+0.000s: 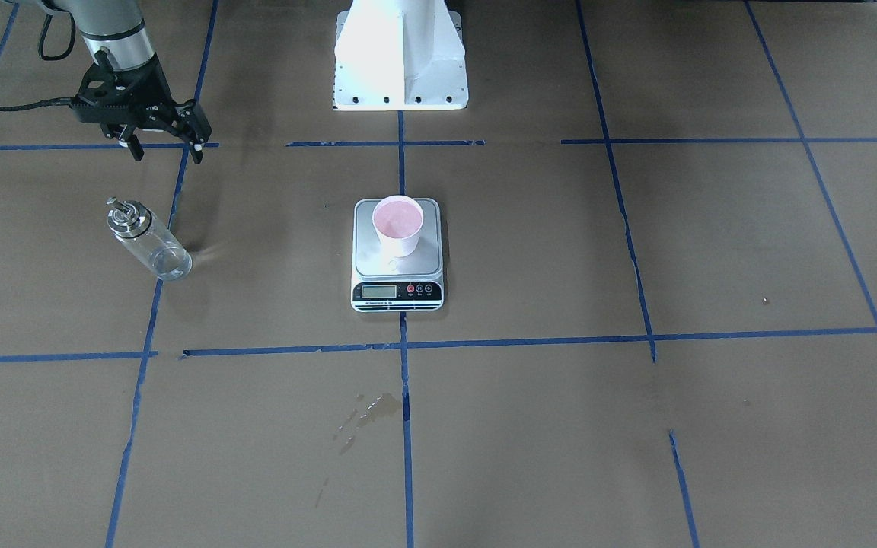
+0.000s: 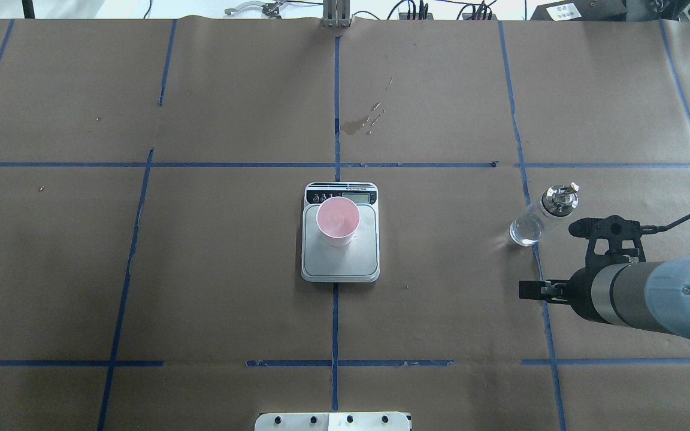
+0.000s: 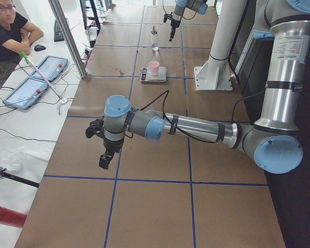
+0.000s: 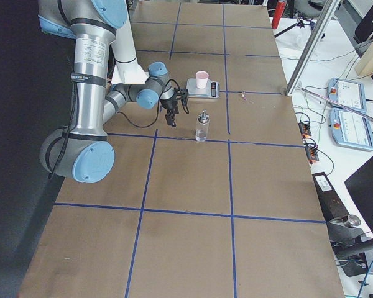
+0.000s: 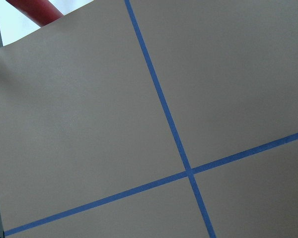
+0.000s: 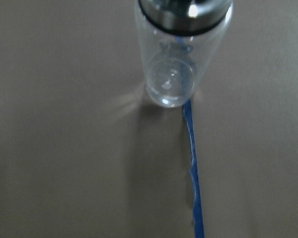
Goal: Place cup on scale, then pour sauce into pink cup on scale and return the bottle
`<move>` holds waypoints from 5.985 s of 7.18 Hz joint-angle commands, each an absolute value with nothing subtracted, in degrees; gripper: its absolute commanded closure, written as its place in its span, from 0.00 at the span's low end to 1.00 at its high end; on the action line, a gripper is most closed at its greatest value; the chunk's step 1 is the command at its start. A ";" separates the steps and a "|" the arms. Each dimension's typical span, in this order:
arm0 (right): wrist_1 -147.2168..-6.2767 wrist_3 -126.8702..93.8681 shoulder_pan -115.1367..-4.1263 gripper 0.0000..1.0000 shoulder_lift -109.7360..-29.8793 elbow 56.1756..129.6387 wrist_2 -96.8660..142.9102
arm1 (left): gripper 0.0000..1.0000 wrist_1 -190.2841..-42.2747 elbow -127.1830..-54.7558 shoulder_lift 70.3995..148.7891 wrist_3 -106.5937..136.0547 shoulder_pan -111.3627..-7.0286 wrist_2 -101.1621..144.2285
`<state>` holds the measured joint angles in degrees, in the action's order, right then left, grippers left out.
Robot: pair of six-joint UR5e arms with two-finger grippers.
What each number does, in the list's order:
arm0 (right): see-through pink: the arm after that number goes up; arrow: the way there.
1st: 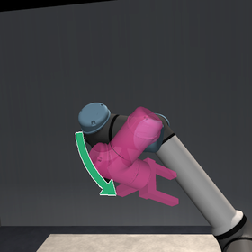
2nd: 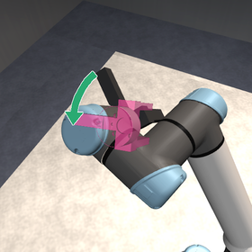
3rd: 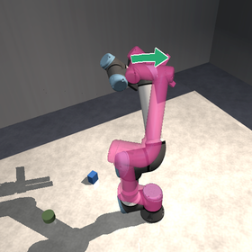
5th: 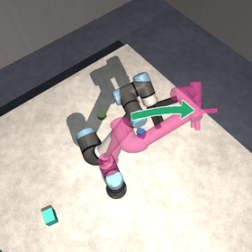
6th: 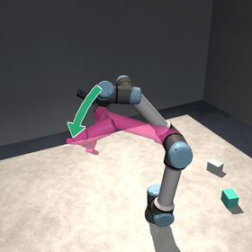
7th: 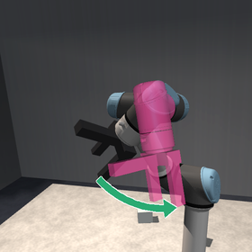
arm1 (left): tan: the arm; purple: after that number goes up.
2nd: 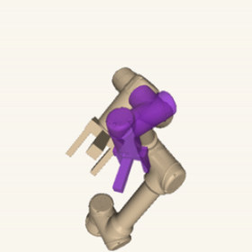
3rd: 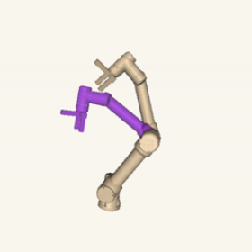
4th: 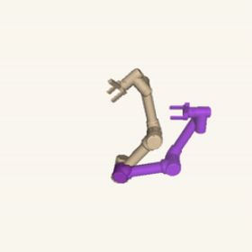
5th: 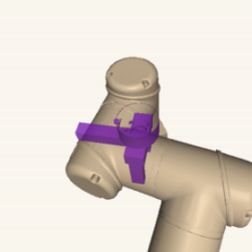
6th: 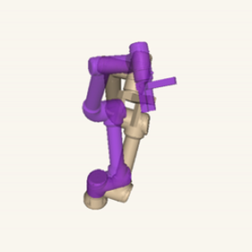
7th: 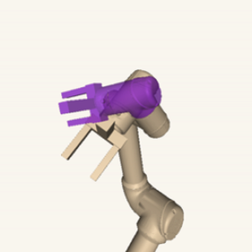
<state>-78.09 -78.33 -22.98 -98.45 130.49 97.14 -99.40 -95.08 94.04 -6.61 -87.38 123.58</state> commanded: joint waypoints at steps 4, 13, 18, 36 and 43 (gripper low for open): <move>-82.26 -78.66 -32.72 0.00 -97.91 140.27 123.35 | 0.00 -99.49 -95.01 94.13 -6.77 -87.36 123.66; -81.56 -53.99 -84.16 0.00 -86.57 114.48 137.11 | 0.00 -99.49 -95.36 94.04 -6.68 -87.36 123.93; -82.44 -0.41 -90.70 0.00 -96.30 97.65 137.11 | 0.00 -99.23 -95.80 94.04 -6.77 -87.36 123.84; -99.41 14.06 -94.13 0.00 -92.37 95.89 137.99 | 0.00 -90.44 -92.55 89.12 -15.20 -90.09 133.77; -99.41 14.06 -94.13 0.00 -92.29 95.98 137.99 | 0.00 -90.62 -92.99 89.39 -15.29 -94.57 133.77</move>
<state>-99.44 14.06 -94.13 -92.28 96.02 137.99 -90.61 -92.91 89.40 -15.26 -94.48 133.77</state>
